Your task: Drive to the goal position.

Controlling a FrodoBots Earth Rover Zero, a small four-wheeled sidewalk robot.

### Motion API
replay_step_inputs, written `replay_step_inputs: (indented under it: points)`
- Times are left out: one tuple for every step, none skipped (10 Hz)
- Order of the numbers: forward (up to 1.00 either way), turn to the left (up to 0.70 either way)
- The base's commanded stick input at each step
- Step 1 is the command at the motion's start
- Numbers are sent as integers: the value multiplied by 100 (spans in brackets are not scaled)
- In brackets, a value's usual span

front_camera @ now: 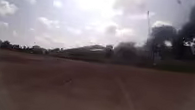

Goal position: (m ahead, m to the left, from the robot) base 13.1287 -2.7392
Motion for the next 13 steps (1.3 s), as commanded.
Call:
replay_step_inputs:
  points:
    - [70,0]
    - [70,0]
    - [70,0]
    - [70,0]
    - [70,0]
    - [70,0]
    - [70,0]
    - [70,0]
    - [70,0]
    - [70,0]
    - [70,0]
    - [70,0]
    - [70,0]
